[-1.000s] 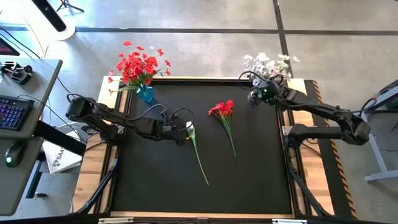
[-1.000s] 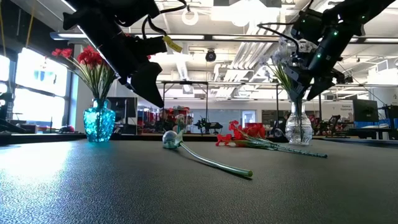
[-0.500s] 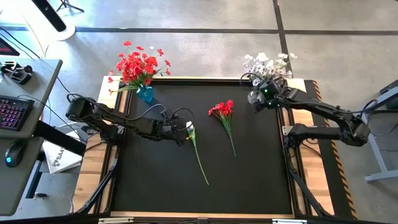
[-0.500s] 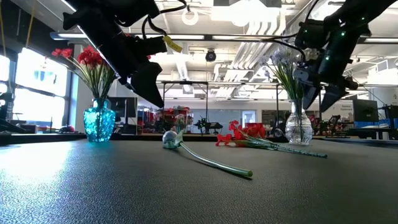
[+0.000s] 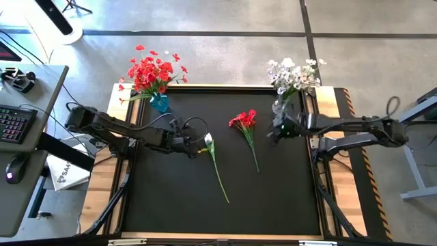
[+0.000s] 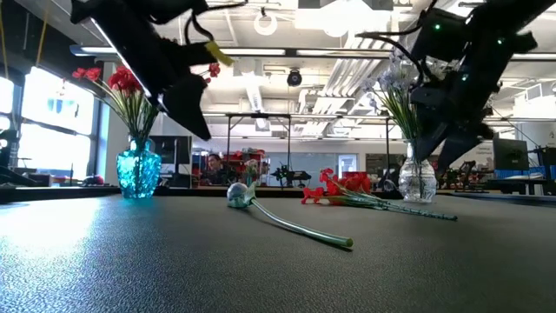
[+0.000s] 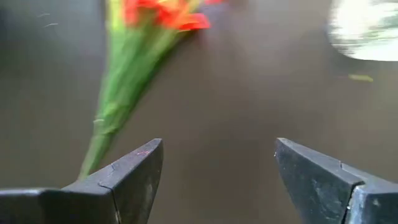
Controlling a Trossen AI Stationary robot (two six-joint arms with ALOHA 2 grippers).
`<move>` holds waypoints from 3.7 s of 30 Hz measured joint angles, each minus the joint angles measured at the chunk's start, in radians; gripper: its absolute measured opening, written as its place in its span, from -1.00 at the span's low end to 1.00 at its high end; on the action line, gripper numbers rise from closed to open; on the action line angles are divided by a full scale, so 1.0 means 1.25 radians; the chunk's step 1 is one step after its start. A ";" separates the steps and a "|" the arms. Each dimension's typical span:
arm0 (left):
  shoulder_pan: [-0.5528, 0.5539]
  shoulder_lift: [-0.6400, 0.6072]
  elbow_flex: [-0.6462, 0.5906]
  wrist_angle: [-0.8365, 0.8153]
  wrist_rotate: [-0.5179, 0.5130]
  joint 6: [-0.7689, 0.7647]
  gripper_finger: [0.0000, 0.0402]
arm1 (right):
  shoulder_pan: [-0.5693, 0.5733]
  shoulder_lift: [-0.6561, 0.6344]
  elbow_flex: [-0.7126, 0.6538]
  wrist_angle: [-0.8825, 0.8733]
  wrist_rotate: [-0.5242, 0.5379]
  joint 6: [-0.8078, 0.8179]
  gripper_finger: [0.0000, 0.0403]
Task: Sort flowers into vase by color
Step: Put the orange orchid into the blue vase
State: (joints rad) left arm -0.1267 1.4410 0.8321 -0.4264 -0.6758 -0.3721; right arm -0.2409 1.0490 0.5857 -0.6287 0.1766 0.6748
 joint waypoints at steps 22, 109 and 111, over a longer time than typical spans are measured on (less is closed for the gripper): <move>-0.038 -0.075 0.000 -0.039 -0.068 -0.032 -0.39 | 0.171 0.545 0.212 0.222 0.125 0.082 -0.02; -0.015 0.073 -0.111 0.947 0.332 0.374 -0.96 | 0.282 0.469 0.082 1.387 -0.029 -0.435 -0.68; -0.019 0.032 -0.111 0.864 0.279 0.360 -0.96 | 0.273 0.450 0.082 1.343 -0.024 -0.413 -0.50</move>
State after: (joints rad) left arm -0.1510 1.4814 0.6937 0.6540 -0.3268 0.0783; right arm 0.1009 1.6116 0.6880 1.0506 0.1467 0.1588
